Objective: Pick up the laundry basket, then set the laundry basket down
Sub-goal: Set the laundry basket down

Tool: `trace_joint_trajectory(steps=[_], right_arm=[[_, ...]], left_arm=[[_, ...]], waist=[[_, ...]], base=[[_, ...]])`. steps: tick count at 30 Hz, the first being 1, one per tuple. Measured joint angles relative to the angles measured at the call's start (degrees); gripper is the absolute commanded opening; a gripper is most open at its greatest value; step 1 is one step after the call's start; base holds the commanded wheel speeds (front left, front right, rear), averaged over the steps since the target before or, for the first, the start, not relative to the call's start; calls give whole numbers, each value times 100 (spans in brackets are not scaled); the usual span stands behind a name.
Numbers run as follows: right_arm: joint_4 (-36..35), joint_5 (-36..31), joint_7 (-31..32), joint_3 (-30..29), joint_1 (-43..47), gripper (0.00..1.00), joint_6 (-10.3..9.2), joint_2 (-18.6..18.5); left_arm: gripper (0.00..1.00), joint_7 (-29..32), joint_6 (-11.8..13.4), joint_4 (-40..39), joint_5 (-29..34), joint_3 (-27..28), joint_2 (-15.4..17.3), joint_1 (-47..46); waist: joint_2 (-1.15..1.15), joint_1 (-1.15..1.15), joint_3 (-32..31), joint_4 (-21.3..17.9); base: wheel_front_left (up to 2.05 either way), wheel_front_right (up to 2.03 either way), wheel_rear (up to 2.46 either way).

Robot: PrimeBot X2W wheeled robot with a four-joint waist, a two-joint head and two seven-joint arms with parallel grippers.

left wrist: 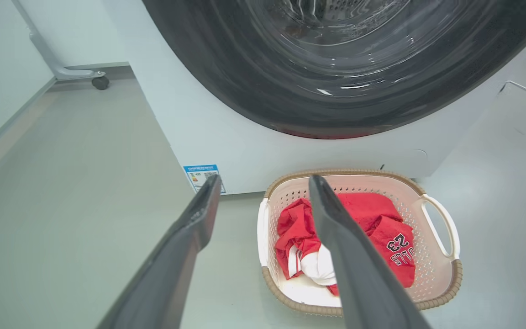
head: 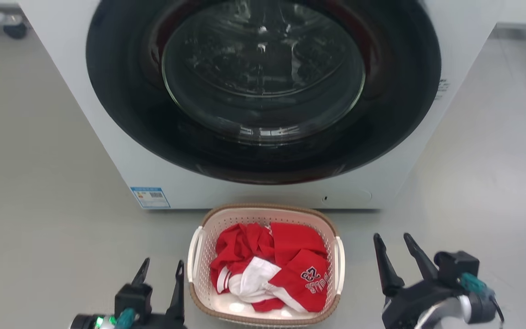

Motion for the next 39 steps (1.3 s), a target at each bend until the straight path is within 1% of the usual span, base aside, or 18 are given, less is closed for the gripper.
trace_joint_trajectory(steps=[1,7,13,18,24,31,39], right_arm=[[0,0,0,0,0,100,0,0],[-731,-573,-1,-611,927,100,0,25],[-1430,-1109,-2,-1070,1595,100,-1,214],[-1962,-1515,-7,-1417,2031,100,-1,327],[-2443,-1903,-7,-1683,2327,100,-1,414],[-2939,-2248,-8,-1940,2537,100,-5,512],[-3178,-2409,-8,-2009,2547,100,-5,578]], left_arm=[[100,0,0,0,0,0,0,0],[100,0,1,-838,450,502,-21,841],[100,0,1,-1645,851,817,-99,1435],[100,0,1,-2197,1022,1057,-201,1779],[100,0,1,-2647,1236,1255,-252,2125],[100,0,1,-3012,1413,1322,-316,2223],[100,0,1,-3204,1561,1328,-344,2225]], waist=[[0,0,0,0],[0,0,-399,-21],[0,1,-609,-128],[1,1,-691,-238],[1,1,-744,-336],[1,2,-718,-377],[2,2,-674,-397]], base=[[0,0,0],[0,0,0],[0,0,0],[0,0,0],[0,0,0],[0,0,0],[0,0,0]])
